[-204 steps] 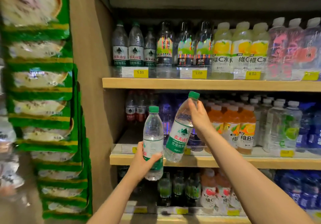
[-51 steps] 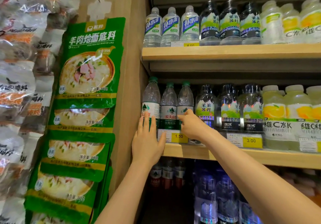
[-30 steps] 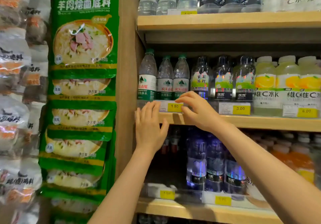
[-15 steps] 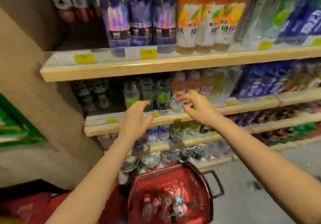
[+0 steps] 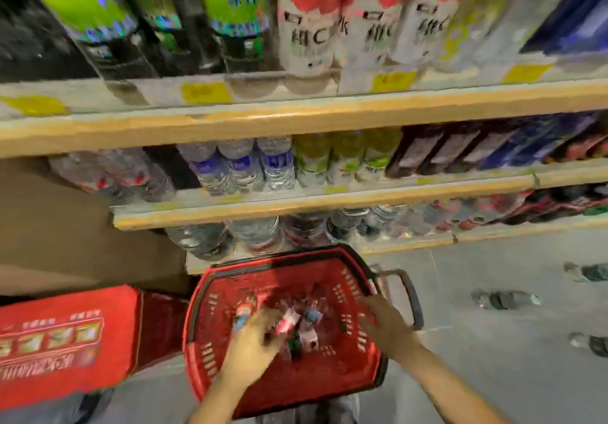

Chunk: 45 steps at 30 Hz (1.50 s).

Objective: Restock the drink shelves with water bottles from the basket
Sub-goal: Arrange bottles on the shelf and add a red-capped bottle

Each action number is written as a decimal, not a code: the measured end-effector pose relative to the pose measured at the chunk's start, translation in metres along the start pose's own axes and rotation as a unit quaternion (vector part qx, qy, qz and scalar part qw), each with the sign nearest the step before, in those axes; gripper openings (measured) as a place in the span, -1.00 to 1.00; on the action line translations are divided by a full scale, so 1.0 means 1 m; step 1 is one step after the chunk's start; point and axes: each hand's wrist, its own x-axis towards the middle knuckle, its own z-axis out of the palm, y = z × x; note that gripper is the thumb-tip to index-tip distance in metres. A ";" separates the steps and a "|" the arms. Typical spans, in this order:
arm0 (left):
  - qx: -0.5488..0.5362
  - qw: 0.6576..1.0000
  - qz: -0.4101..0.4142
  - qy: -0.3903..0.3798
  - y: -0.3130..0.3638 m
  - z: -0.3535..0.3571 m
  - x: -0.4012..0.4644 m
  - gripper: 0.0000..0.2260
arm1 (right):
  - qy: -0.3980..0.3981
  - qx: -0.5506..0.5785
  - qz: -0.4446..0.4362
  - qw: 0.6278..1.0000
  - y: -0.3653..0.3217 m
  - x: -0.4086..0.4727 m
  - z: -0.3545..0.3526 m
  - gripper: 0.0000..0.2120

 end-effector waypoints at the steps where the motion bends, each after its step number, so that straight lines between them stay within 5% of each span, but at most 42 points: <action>1: 0.012 1.000 0.001 -0.013 -0.017 0.021 0.012 -0.61 | 0.008 0.003 0.004 1.000 0.021 0.011 0.018 -0.64; 5: 0.054 0.997 -0.014 -0.061 -0.087 0.110 0.067 -0.21 | 0.073 0.065 0.038 0.994 0.084 0.049 0.088 -0.57; 8: 0.065 0.995 -0.007 -0.076 -0.142 0.172 0.106 -0.33 | 0.074 0.099 0.064 0.990 0.112 0.079 0.127 -0.70; 10: 0.095 0.986 -0.004 -0.136 -0.172 0.210 0.129 -0.25 | 0.088 0.108 0.060 0.989 0.128 0.096 0.149 -0.69; 17: 0.263 0.941 0.048 -0.207 -0.186 0.262 0.154 -0.29 | 0.074 0.124 0.056 0.988 0.140 0.126 0.186 -0.74; 22: 0.158 0.974 0.028 -0.161 -0.197 0.238 0.142 -0.35 | 0.068 0.130 0.069 0.987 0.139 0.133 0.192 -0.76; 28: 0.040 0.992 -0.114 -0.040 -0.229 0.171 0.135 -0.24 | 0.042 0.198 0.146 0.968 0.128 0.156 0.201 -0.71; 34: -0.005 0.992 -0.129 -0.004 -0.254 0.206 0.151 -0.51 | 0.070 0.259 0.225 0.937 0.165 0.225 0.263 -0.60; 38: -0.003 0.995 -0.104 0.013 -0.270 0.223 0.166 -0.40 | 0.066 0.259 0.254 0.930 0.180 0.260 0.293 -0.70; 41: -0.003 0.995 -0.095 0.009 -0.273 0.222 0.168 -0.42 | 0.052 0.274 0.254 0.926 0.183 0.273 0.300 -0.52; 45: -0.036 0.995 -0.097 -0.007 -0.259 0.209 0.158 -0.40 | 0.074 0.332 0.230 0.912 0.175 0.256 0.281 -0.56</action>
